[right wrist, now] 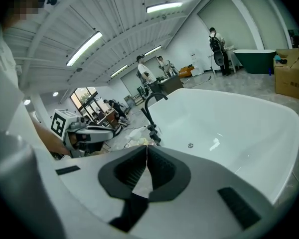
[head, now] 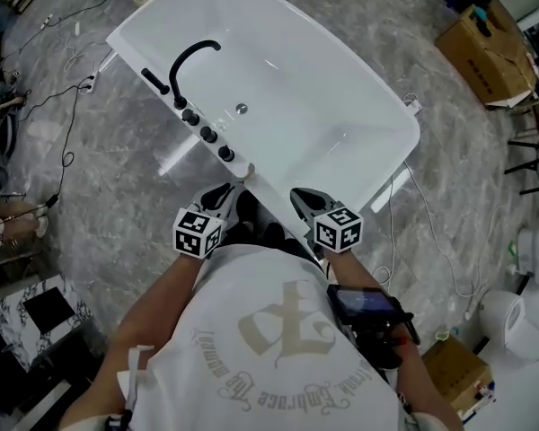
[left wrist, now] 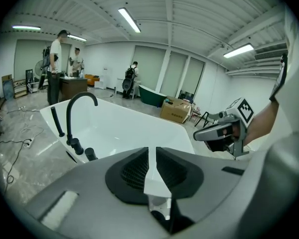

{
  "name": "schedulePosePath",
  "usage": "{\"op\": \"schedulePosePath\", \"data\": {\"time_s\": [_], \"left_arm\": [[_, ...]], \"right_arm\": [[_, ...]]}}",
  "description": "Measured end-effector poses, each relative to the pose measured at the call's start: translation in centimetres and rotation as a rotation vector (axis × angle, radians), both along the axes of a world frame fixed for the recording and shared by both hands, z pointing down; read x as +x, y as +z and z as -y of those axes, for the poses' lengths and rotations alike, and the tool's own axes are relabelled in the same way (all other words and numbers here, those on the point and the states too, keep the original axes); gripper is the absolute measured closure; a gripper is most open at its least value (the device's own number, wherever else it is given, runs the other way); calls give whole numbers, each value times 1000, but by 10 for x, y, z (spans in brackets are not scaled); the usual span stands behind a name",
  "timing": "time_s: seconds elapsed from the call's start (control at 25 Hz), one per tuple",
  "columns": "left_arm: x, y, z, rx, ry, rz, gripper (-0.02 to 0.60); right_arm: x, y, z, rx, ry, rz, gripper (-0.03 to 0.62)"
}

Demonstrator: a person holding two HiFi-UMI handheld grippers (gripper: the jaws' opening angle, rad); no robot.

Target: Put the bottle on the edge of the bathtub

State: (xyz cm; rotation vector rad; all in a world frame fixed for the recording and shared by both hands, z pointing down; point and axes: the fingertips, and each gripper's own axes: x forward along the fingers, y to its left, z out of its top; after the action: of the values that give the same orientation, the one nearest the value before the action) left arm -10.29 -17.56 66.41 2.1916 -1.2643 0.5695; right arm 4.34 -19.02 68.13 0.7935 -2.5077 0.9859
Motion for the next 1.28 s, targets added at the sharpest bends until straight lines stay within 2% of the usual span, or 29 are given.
{"op": "schedulePosePath", "data": {"time_s": [0.2, 0.64, 1.0, 1.28], "left_arm": [[-3, -10, -16, 27, -44, -14, 552], [-8, -18, -56, 38, -114, -31, 557], [-13, -13, -79, 31, -178, -26, 560], [-9, -12, -79, 27, -183, -15, 560]], "right_arm": [[-12, -12, -3, 52, -71, 23, 588], [-37, -31, -24, 127, -222, 53, 588], [-40, -30, -36, 138, -275, 53, 588], [-41, -36, -32, 149, -294, 59, 588]]}}
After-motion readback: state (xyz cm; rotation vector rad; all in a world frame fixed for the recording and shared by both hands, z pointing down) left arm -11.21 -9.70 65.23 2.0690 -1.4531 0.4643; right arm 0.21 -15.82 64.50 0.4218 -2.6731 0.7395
